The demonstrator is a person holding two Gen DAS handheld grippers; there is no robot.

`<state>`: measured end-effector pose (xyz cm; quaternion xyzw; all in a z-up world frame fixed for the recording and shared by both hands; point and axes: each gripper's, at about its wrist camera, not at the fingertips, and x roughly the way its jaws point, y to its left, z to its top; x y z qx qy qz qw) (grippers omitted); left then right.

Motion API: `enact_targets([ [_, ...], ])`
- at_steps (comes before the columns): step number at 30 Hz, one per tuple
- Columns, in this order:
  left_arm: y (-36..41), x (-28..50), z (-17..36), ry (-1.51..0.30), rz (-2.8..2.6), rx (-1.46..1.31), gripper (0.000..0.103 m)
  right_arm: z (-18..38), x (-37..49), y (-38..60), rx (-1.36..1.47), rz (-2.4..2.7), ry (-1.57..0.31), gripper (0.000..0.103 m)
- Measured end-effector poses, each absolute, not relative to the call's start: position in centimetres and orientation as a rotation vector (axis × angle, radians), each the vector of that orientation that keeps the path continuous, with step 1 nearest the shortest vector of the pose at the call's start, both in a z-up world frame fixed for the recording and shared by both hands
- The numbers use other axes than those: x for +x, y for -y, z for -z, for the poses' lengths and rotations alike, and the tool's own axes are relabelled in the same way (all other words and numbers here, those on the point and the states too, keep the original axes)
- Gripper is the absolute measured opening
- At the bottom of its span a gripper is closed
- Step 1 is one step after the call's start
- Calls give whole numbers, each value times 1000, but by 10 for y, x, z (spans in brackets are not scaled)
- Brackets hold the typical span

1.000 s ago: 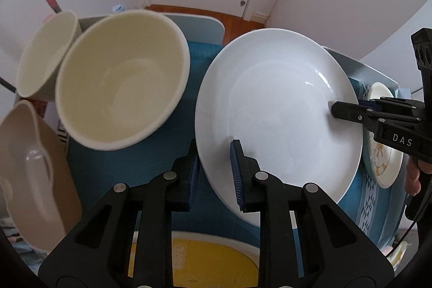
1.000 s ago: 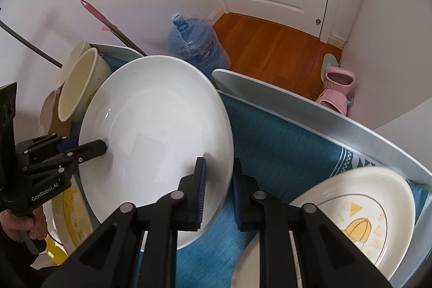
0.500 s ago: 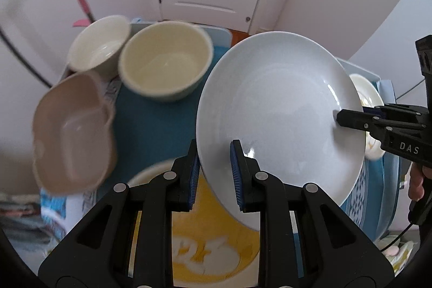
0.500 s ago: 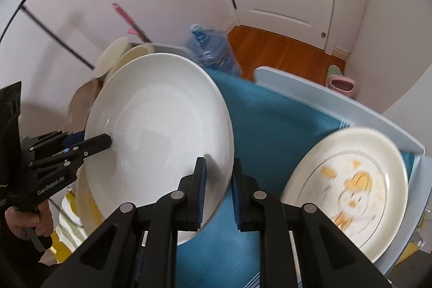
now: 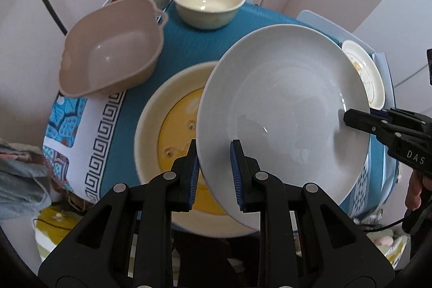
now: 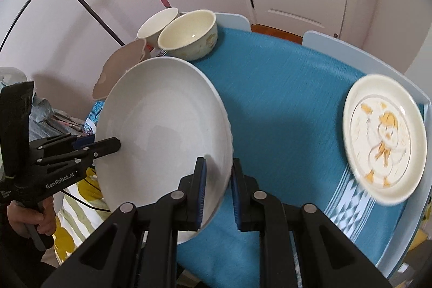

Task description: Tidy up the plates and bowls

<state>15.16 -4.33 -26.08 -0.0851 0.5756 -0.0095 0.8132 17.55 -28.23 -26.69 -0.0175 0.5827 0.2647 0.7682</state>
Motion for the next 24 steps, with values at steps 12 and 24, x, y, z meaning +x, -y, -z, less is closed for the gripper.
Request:
enact_targets([
  [12, 19, 161, 297, -1316, 201, -91, 21, 286, 128, 255, 111, -337, -1264, 16],
  [24, 29, 180, 318, -1320, 257, 82, 21, 287, 121, 244, 139, -216, -1234, 16],
])
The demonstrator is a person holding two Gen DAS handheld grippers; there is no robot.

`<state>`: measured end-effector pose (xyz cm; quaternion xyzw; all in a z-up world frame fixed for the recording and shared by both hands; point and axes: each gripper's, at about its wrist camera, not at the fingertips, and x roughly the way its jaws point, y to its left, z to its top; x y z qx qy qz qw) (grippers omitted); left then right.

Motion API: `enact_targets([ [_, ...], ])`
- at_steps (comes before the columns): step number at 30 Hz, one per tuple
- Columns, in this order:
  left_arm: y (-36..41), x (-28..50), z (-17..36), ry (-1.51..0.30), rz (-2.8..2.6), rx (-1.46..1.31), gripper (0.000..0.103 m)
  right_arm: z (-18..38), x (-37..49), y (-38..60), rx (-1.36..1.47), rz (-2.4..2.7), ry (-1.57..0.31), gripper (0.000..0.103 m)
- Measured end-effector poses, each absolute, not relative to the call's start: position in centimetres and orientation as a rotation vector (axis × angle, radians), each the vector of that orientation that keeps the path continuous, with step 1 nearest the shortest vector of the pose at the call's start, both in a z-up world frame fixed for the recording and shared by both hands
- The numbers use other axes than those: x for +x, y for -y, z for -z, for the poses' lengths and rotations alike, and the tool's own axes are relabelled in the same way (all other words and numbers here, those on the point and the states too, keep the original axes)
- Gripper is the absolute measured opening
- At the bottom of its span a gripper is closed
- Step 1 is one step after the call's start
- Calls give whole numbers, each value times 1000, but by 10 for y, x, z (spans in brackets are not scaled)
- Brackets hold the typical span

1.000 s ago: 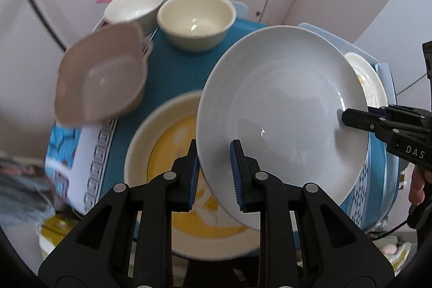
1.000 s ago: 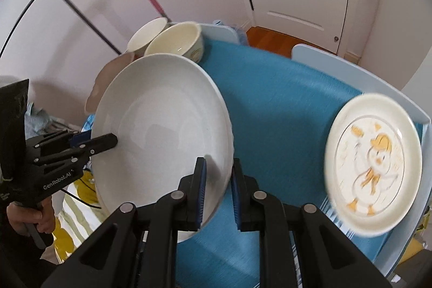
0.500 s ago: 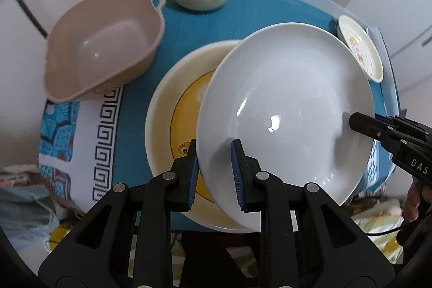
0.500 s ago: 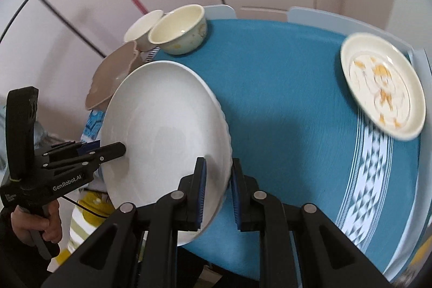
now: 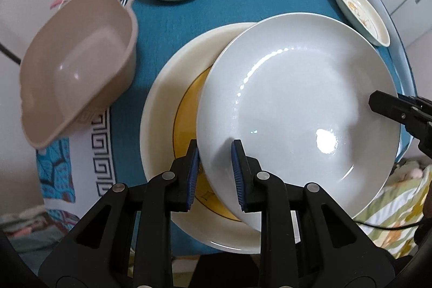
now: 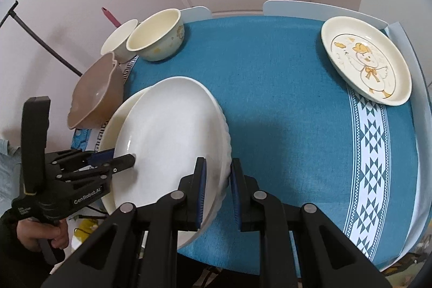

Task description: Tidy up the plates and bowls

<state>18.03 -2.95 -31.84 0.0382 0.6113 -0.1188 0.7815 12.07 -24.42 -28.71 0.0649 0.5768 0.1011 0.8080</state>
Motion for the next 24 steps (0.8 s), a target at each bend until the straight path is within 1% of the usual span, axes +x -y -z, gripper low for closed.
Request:
enact_targets([
  [12, 54, 170, 317, -1249, 201, 365, 21, 298, 120, 231, 107, -175, -1242, 16],
  [24, 53, 162, 309, -1213, 177, 423, 21, 303, 119, 221, 37, -158, -1252, 16],
])
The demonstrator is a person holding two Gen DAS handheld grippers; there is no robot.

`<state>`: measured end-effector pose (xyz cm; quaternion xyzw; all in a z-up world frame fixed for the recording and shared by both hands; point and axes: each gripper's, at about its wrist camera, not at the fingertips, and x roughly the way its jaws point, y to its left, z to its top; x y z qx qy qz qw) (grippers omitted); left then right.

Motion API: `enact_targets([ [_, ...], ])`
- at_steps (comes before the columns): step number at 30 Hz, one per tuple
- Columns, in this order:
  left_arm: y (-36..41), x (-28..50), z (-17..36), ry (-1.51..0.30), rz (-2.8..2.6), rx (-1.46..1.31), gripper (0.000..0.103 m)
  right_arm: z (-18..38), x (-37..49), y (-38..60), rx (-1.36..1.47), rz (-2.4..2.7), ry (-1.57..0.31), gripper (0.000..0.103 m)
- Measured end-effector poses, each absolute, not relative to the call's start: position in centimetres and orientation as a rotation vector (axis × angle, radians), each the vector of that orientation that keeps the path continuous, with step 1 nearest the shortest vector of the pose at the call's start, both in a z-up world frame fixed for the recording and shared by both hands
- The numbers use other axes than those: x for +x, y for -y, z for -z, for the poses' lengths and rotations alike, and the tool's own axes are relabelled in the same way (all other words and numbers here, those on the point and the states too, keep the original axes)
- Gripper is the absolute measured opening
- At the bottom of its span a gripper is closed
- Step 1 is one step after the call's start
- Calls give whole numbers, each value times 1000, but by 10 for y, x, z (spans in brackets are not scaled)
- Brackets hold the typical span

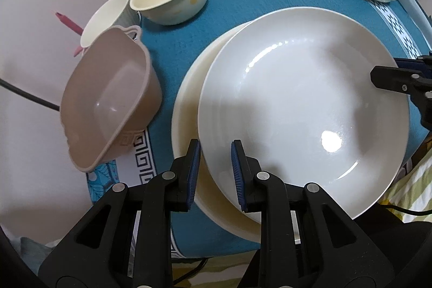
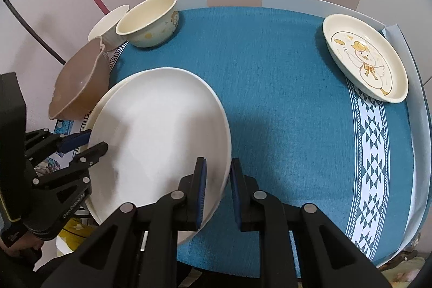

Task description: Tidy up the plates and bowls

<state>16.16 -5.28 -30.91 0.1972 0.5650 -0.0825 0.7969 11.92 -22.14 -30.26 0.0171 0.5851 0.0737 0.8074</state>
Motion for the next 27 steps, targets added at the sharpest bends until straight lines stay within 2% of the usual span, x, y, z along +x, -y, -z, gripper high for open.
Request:
enact_targets([
  [27, 39, 154, 290, -1186, 196, 377, 21, 295, 113, 206, -9, -131, -1203, 16],
])
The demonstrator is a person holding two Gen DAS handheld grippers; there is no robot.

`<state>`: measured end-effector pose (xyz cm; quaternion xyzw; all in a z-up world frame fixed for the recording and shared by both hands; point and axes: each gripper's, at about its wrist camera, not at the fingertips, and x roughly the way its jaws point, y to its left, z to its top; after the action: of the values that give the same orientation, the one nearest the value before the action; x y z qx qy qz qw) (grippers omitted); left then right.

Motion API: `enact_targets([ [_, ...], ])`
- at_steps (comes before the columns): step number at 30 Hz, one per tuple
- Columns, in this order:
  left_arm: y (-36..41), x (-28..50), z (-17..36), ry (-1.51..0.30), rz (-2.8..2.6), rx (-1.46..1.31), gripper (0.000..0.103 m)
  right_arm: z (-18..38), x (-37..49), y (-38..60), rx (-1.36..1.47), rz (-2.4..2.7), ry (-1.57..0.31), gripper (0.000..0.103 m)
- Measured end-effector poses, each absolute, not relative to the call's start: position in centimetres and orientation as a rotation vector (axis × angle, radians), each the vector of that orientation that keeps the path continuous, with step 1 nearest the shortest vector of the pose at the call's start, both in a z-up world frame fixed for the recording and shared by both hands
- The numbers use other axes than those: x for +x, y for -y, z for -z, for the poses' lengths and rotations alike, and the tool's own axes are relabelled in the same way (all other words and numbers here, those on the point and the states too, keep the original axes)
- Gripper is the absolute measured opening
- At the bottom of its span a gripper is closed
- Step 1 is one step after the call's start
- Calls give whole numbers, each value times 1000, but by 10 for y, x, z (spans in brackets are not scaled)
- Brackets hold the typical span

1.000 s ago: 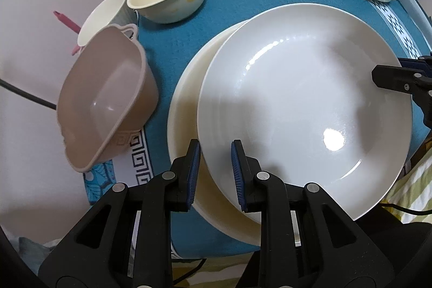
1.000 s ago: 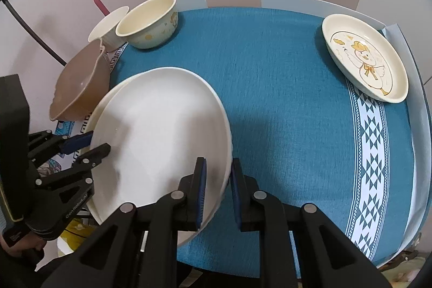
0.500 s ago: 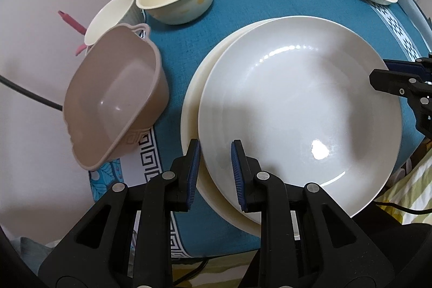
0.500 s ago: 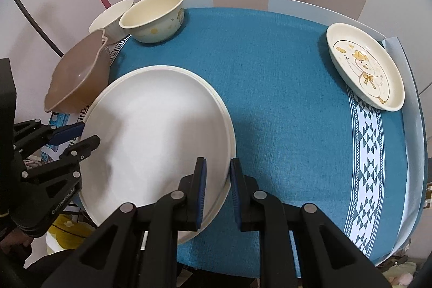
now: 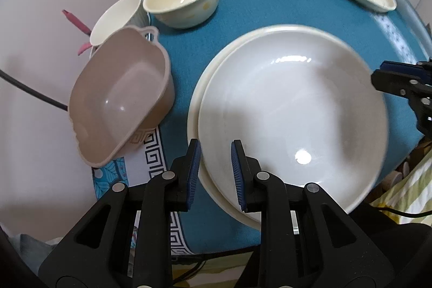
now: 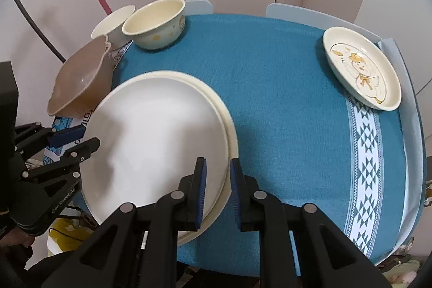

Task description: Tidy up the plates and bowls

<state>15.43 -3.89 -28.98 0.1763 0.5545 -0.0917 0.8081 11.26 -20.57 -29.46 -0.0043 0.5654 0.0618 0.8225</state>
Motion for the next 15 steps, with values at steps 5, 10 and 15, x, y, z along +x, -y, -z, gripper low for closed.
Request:
enact_targets([
  [5, 53, 155, 252, -1125, 274, 360, 21, 268, 113, 221, 70, -129, -1158, 16],
  [10, 79, 169, 205, -993, 392, 298, 94, 243, 111, 245, 122, -94, -1096, 69],
  [15, 113, 206, 182, -911, 524, 285, 103, 221, 101, 287, 173, -4, -1042, 103],
])
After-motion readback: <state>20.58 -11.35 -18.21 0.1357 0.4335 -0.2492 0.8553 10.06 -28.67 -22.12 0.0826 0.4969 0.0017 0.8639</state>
